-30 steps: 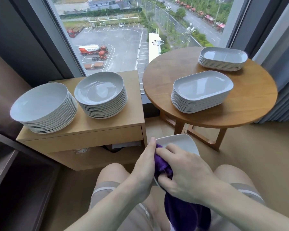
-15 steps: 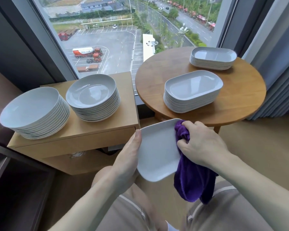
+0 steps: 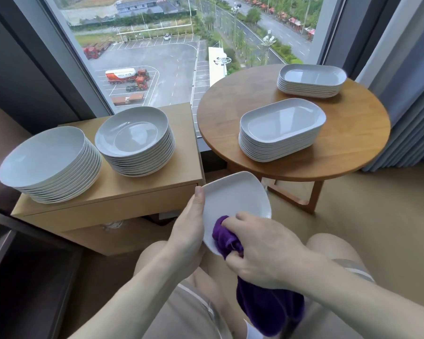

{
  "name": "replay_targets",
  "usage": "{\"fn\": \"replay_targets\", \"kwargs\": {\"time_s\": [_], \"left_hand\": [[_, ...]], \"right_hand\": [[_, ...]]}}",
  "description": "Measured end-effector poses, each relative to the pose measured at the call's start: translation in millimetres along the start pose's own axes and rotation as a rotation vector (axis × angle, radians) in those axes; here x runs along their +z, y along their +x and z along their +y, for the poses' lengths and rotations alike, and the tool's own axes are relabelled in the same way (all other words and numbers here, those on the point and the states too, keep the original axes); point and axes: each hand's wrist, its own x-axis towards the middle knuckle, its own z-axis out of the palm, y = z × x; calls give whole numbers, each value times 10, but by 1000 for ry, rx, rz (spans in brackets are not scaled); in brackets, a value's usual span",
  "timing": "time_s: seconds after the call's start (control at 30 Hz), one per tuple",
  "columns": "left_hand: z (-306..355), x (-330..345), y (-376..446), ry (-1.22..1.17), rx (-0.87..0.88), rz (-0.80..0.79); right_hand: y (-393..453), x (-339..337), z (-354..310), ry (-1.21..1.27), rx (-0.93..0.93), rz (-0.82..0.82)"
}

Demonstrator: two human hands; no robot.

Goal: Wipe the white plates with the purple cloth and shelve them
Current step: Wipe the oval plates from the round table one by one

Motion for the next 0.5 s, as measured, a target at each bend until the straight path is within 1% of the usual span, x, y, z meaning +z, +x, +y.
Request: {"fn": "replay_targets", "kwargs": {"time_s": [0.07,0.13,0.23,0.3,0.4,0.5], "left_hand": [[-75,52,-37,12,-70,15],[-113,108,-93,-13,-135,35],[-152,165,-120,-56,-175,-23],[-192,178,-102,-71,-126,-59],[-169,198,-99,-57,-32,-71],[-98,166,-122,-46,13,-101]], "right_hand": [[-31,38,-49,27,-63,0],[-39,27,-57,49,-88,27],[-19,-18,-30,55,-82,110],[17,-41,6,55,-40,170],[78,-58,108,70,40,249],[143,-135,254,19,152,294]]}}
